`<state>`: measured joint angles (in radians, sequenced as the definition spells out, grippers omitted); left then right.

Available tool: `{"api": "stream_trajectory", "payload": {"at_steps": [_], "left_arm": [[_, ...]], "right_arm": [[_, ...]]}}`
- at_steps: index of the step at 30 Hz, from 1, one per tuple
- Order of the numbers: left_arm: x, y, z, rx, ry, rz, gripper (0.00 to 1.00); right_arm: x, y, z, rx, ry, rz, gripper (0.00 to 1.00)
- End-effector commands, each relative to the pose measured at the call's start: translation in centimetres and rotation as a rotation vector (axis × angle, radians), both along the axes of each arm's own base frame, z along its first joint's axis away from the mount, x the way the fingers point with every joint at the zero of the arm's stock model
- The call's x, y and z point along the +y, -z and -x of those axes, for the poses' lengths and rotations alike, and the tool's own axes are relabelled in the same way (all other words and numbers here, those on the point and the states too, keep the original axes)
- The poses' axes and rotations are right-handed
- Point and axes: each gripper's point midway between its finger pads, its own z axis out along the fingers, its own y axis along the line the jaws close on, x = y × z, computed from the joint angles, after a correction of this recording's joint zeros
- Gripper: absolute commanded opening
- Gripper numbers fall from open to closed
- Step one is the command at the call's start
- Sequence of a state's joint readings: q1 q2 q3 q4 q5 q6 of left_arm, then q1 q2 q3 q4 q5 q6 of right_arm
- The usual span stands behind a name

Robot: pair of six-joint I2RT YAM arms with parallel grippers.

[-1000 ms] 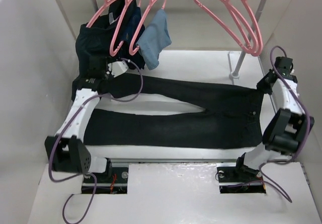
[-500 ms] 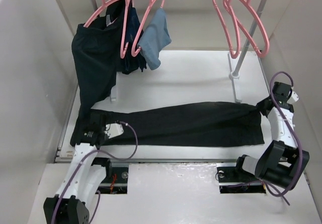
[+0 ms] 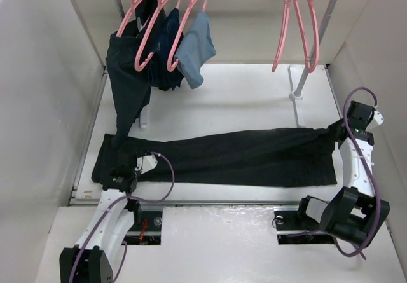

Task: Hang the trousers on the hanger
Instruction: Fold the trousers at the center of the board.

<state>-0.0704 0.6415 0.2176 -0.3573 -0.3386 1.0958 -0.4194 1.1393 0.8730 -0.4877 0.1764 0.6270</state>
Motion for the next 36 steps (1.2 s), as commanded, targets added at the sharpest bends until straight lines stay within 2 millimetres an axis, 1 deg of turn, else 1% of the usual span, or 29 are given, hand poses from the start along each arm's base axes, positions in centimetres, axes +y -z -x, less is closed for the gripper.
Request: {"api": "stream_trajectory", "payload": {"at_steps": [1, 2, 5, 6, 7, 8, 9, 10, 11, 12, 14, 15, 16, 18, 19, 20, 21, 22, 23, 24, 25, 26, 28, 29, 31, 33, 34, 35, 36], "left_arm": [[0.3, -1.9, -1.4, -0.080, -0.040, -0.003, 0.00], [0.3, -2.4, -1.3, -0.078, -0.040, -0.003, 0.00], [0.8, -4.0, -0.3, -0.060, -0.047, -0.024, 0.00], [0.9, -4.5, -0.1, -0.071, -0.026, -0.041, 0.00], [1.2, -4.8, 0.3, -0.063, -0.022, -0.064, 0.00], [1.4, -4.5, 1.2, -0.024, -0.018, -0.087, 0.00], [1.5, -4.7, 1.5, -0.027, -0.011, -0.094, 0.00], [1.7, -4.2, 2.1, -0.008, -0.017, -0.104, 0.00], [1.9, -3.5, 2.7, 0.018, -0.022, -0.115, 0.00], [1.9, -2.9, 3.3, 0.048, -0.027, -0.112, 0.00], [2.0, -2.6, 3.8, 0.054, -0.043, -0.112, 0.00], [2.0, -2.0, 4.2, 0.072, -0.051, -0.107, 0.00], [2.2, -1.7, 4.4, 0.081, -0.056, -0.115, 0.00], [2.3, -1.5, 4.7, 0.086, -0.069, -0.119, 0.00], [2.3, -1.4, 4.8, 0.098, -0.068, -0.120, 0.00], [2.5, -1.4, 4.9, 0.109, -0.074, -0.131, 0.00], [2.5, -1.3, 4.9, 0.104, -0.083, -0.125, 0.00], [2.6, -1.4, 4.9, 0.106, -0.091, -0.137, 0.00], [2.8, -1.1, 5.0, 0.113, -0.104, -0.139, 0.00], [2.9, -1.2, 5.1, 0.108, -0.118, -0.141, 0.00], [3.1, -1.3, 5.0, 0.107, -0.126, -0.154, 0.00], [3.1, -1.5, 4.7, 0.084, -0.139, -0.154, 0.00], [3.4, -1.8, 4.5, 0.074, -0.150, -0.168, 0.00], [3.5, -2.3, 4.3, 0.050, -0.167, -0.173, 0.00], [3.9, -3.0, 4.0, 0.018, -0.189, -0.195, 0.00], [4.7, -3.9, 3.7, -0.037, -0.239, -0.234, 0.00], [4.9, -4.3, 3.5, -0.059, -0.251, -0.243, 0.00], [5.3, -4.6, 3.5, -0.068, -0.278, -0.261, 0.00], [5.4, -5.1, 3.0, -0.109, -0.289, -0.261, 0.00]], "right_arm": [[-1.5, -5.1, -1.5, -0.132, 0.010, 0.094, 0.00], [-1.6, -4.9, -1.2, -0.118, 0.017, 0.094, 0.00], [-1.7, -6.1, -0.6, -0.135, 0.033, 0.115, 0.00], [-1.6, -7.0, -0.3, -0.163, 0.034, 0.127, 0.00], [-1.3, -6.9, 0.2, -0.166, 0.040, 0.121, 0.00], [-1.0, -6.1, 0.9, -0.163, 0.047, 0.109, 0.00], [-0.8, -5.6, 1.7, -0.161, 0.068, 0.102, 0.00], [-0.4, -6.1, 3.0, -0.210, 0.123, 0.081, 0.00], [-0.7, -5.3, 4.3, -0.204, 0.196, 0.080, 0.06], [-0.5, -3.2, 5.5, -0.174, 0.245, 0.052, 0.06], [-0.2, -2.2, 7.5, -0.213, 0.381, -0.012, 0.08], [-0.6, -1.7, 8.5, -0.220, 0.453, -0.015, 0.08], [-0.3, -1.1, 9.7, -0.232, 0.499, -0.031, 0.05], [-0.5, -1.3, 10.6, -0.308, 0.597, -0.062, 0.05], [-0.4, -0.9, 11.1, -0.322, 0.620, -0.070, 0.05], [-0.1, -1.6, 11.6, -0.378, 0.650, -0.096, 0.18], [-0.1, -1.4, 12.1, -0.390, 0.672, -0.098, 0.31], [0.0, -1.7, 12.3, -0.411, 0.678, -0.103, 0.36], [-0.1, -1.7, 12.6, -0.424, 0.687, -0.091, 0.38], [-0.1, -2.3, 13.1, -0.453, 0.692, -0.079, 0.43], [-0.6, -2.7, 13.7, -0.469, 0.718, -0.048, 0.45], [-0.9, -3.6, 14.2, -0.488, 0.735, -0.026, 0.46], [-1.4, -4.4, 15.5, -0.496, 0.779, 0.021, 0.57], [-2.0, -5.6, 16.6, -0.517, 0.822, 0.070, 0.63], [-2.6, -6.8, 17.4, -0.473, 0.795, 0.166, 0.70], [-3.0, -8.4, 17.5, -0.454, 0.762, 0.240, 0.70], [-3.3, -8.7, 17.2, -0.413, 0.719, 0.290, 0.70], [-3.3, -9.4, 16.7, -0.406, 0.674, 0.311, 0.70], [-2.7, -9.7, 15.0, -0.401, 0.563, 0.308, 0.71]]}}
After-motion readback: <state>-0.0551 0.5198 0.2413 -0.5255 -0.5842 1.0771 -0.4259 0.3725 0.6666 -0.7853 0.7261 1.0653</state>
